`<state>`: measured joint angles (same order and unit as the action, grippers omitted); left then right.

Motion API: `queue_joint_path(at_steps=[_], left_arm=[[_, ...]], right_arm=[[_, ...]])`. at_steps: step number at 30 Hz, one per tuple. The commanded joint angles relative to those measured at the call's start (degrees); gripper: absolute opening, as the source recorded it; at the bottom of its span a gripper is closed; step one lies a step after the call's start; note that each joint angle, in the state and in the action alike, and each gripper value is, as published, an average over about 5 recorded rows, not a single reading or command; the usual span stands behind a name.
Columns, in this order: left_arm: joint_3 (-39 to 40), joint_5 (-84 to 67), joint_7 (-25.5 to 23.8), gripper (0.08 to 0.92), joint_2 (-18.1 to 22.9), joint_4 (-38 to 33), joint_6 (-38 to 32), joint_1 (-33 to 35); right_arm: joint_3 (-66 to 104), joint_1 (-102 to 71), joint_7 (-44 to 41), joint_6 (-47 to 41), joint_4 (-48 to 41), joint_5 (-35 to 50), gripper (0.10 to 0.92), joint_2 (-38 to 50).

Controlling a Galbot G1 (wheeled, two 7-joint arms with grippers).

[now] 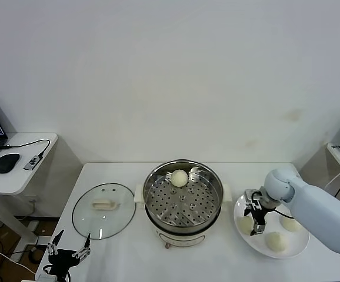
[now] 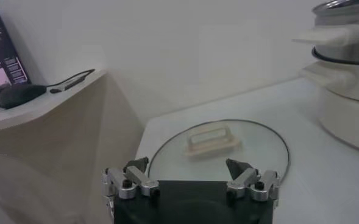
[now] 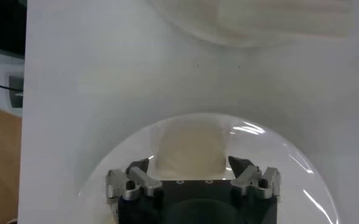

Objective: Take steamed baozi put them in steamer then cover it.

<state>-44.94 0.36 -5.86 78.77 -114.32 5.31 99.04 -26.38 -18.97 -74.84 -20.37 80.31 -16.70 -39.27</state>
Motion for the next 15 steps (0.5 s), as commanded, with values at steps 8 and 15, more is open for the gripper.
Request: queue_joint_path(at_steps=[8,15], left_arm=[[0.5,0.0,0.0,0.823,0.0,0.4,-0.1,-0.4],[0.8,0.0,0.0,0.823,0.0,-0.5,-0.1,-1.1]], right_arm=[[0.2,3.3,-0.8,-1.1,1.8,2.5,0.439,3.1],[-3.8,14.6,-2.5,-3.2,7.6,9.9,0.457,9.8]])
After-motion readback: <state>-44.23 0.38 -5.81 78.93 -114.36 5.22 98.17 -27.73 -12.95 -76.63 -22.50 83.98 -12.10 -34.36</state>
